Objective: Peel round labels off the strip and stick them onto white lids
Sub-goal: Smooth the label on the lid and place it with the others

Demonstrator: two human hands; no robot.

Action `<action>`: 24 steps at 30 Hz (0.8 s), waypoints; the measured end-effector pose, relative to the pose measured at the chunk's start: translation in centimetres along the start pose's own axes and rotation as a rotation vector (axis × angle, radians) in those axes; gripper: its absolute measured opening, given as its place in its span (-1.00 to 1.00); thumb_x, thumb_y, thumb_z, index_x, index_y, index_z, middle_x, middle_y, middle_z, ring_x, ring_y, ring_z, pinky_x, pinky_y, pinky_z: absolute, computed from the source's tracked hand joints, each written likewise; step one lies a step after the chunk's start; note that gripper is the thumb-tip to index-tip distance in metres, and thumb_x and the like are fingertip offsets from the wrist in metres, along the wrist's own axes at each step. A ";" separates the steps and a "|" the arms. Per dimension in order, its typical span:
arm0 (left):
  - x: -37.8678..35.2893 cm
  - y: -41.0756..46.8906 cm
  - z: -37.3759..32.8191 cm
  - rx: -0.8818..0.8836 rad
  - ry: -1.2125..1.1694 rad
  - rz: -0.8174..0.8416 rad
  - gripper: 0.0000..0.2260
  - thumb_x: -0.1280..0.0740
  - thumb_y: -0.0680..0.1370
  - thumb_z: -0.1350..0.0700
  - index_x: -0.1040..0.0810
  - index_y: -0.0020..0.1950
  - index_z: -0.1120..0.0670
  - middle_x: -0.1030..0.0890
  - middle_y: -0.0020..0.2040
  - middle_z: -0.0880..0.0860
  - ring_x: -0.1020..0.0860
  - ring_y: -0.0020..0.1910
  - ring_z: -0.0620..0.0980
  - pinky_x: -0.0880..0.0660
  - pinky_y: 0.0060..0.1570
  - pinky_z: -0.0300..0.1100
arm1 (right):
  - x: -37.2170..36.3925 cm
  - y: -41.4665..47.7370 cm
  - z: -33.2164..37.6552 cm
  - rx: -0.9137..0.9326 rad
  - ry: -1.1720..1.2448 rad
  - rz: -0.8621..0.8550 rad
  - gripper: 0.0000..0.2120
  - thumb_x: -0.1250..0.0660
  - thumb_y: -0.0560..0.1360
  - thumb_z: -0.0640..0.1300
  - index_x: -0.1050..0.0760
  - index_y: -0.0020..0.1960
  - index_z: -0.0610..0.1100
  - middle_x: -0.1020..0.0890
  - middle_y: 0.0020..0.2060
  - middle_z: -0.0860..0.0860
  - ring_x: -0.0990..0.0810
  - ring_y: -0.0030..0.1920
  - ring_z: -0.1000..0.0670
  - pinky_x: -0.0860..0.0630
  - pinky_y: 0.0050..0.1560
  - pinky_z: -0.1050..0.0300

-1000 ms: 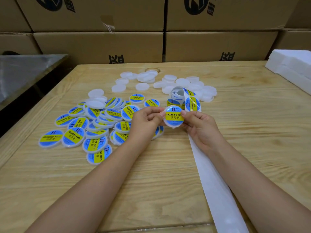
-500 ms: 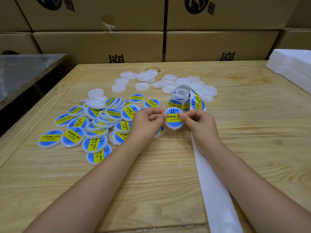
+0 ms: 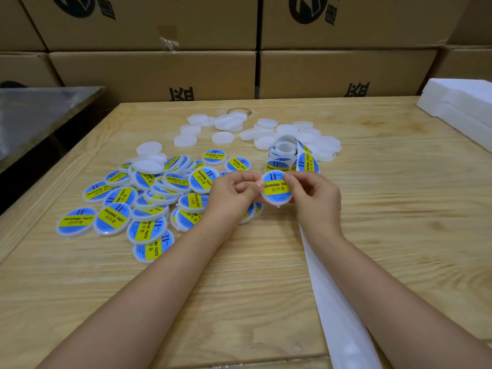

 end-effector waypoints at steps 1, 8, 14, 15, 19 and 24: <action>-0.2 -0.2 -0.1 -0.010 0.011 0.012 -0.87 -0.32 0.51 0.33 -0.54 -0.17 0.13 -0.63 -0.44 -0.05 -0.62 -0.42 -0.15 -0.55 -0.28 -0.36 | 0.0 0.0 0.0 -0.018 -0.009 -0.021 -0.87 -0.43 0.44 -0.12 -0.56 -0.26 0.04 -0.63 -0.35 0.06 -0.60 -0.26 0.05 -0.56 -0.11 -0.01; -0.7 -0.6 -0.3 -0.074 0.004 -0.022 -0.88 -0.35 0.49 0.32 -0.58 -0.17 0.11 -0.64 -0.42 -0.05 -0.62 -0.38 -0.15 -0.56 -0.22 -0.33 | -0.5 -0.1 -0.4 -0.042 -0.128 -0.018 -0.68 -0.51 0.25 0.16 -0.43 -0.28 0.02 -0.53 -0.37 0.10 -0.43 -0.39 0.19 -0.37 -0.31 0.28; 0.2 -0.3 -0.1 -0.048 -0.098 -0.090 -0.87 -0.34 0.50 0.31 -0.59 -0.12 0.09 -0.66 -0.39 -0.04 -0.63 -0.37 -0.15 -0.54 -0.27 -0.35 | -1.1 -0.5 0.3 0.036 -0.079 0.169 -0.70 -0.52 0.34 -0.08 -0.43 -0.06 0.03 -0.56 -0.08 -0.02 -0.49 -0.24 0.15 -0.43 -0.19 0.28; 0.4 -0.2 0.0 -0.033 -0.118 -0.107 -0.88 -0.34 0.51 0.30 -0.60 -0.11 0.10 -0.66 -0.38 -0.03 -0.63 -0.35 -0.14 -0.56 -0.26 -0.32 | -1.1 -0.5 0.4 0.081 -0.106 0.185 -0.68 -0.51 0.35 -0.14 -0.42 -0.03 0.01 -0.54 -0.10 -0.01 -0.46 -0.26 0.15 -0.40 -0.21 0.33; 1.4 0.2 0.0 -0.006 -0.141 -0.114 -0.87 -0.30 0.54 0.27 -0.61 -0.08 0.09 -0.68 -0.28 -0.01 -0.66 -0.27 -0.08 -0.58 -0.34 -0.22 | -1.1 -1.1 1.4 0.253 -0.175 0.211 -0.82 -0.46 0.39 -0.27 -0.53 -0.04 -0.19 -0.51 -0.21 -0.01 -0.43 -0.30 0.05 -0.41 -0.21 0.28; 1.7 0.5 -1.1 -0.235 0.221 -0.247 -0.79 -0.20 0.59 0.25 -0.59 -0.06 0.02 -0.62 -0.16 -0.10 -0.56 -0.14 -0.13 -0.49 -0.07 -0.27 | -1.2 -1.6 1.7 0.326 -0.267 0.269 -0.80 -0.35 0.47 -0.33 -0.60 0.08 -0.20 -0.60 -0.20 -0.02 -0.53 -0.23 0.05 -0.40 -0.15 0.39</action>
Point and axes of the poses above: each hand's wrist, its own y-axis towards the middle knuckle, its own x-axis out of the back of the hand, z = x × y, the point moved 3 cm from there along y, towards the middle knuckle
